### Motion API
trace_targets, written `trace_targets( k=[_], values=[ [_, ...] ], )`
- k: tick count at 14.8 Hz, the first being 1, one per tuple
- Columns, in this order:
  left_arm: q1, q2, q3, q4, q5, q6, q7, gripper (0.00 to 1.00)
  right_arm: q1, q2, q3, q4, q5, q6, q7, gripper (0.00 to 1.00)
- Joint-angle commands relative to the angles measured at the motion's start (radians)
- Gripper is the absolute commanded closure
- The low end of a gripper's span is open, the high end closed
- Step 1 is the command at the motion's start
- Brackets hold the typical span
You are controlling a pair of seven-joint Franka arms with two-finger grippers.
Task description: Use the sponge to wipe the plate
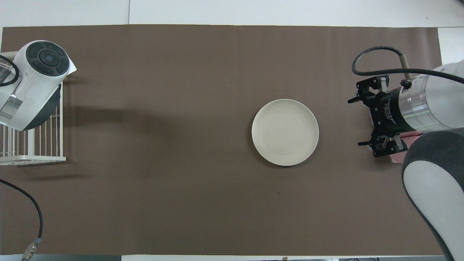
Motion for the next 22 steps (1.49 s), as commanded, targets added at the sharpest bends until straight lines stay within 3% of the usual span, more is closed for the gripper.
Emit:
trace_targets(
  k=[1, 2, 5, 8, 9, 10, 12, 13, 15, 19, 22],
  values=[
    [-0.006, 0.006, 0.001, 0.023, 0.012, -0.006, -0.013, 0.44, -0.002, -0.011, 0.031, -0.021, 0.016, 0.02, 0.064, 0.0],
    [-0.007, 0.006, 0.0, 0.024, 0.01, -0.008, -0.011, 0.52, 0.0, -0.002, 0.051, -0.018, 0.017, 0.029, 0.085, 0.0],
    [-0.011, 0.01, 0.0, 0.04, 0.007, -0.026, -0.011, 0.6, 0.101, 0.076, 0.078, 0.048, 0.007, 0.113, 0.324, 0.0],
    [-0.011, 0.01, -0.002, 0.043, 0.006, -0.026, -0.011, 0.94, 0.184, 0.184, 0.078, 0.183, -0.005, 0.112, 0.507, 0.03],
    [-0.012, 0.01, -0.002, 0.047, 0.006, -0.028, -0.011, 1.0, 0.228, 0.216, 0.078, 0.209, -0.025, 0.112, 0.574, 0.12],
    [-0.014, 0.01, -0.002, 0.05, 0.006, -0.029, -0.01, 1.0, 0.271, 0.256, 0.076, 0.239, -0.044, 0.113, 0.624, 0.18],
    [-0.024, 0.009, -0.002, 0.067, 0.003, -0.052, -0.007, 1.0, 0.3, 0.303, 0.078, 0.273, -0.039, 0.117, 0.682, 0.15],
    [-0.026, 0.007, -0.006, 0.087, -0.001, -0.08, -0.004, 1.0, 0.305, 0.319, 0.078, 0.278, -0.038, 0.117, 0.716, 0.0],
    [-0.029, -0.002, -0.017, 0.133, -0.046, -0.152, 0.007, 1.0, 0.339, 0.351, 0.078, 0.319, -0.036, 0.153, 0.806, 0.0],
    [-0.032, 0.001, -0.045, 0.351, -0.412, -0.374, 0.021, 1.0, 0.392, 0.432, 0.078, 0.402, -0.114, 0.147, 0.817, 0.0],
    [-0.002, -0.031, -0.039, 0.39, -0.781, -0.437, 0.021, 1.0, 0.4, 0.443, 0.084, 0.408, -0.17, 0.155, 0.805, 0.0]
  ],
)
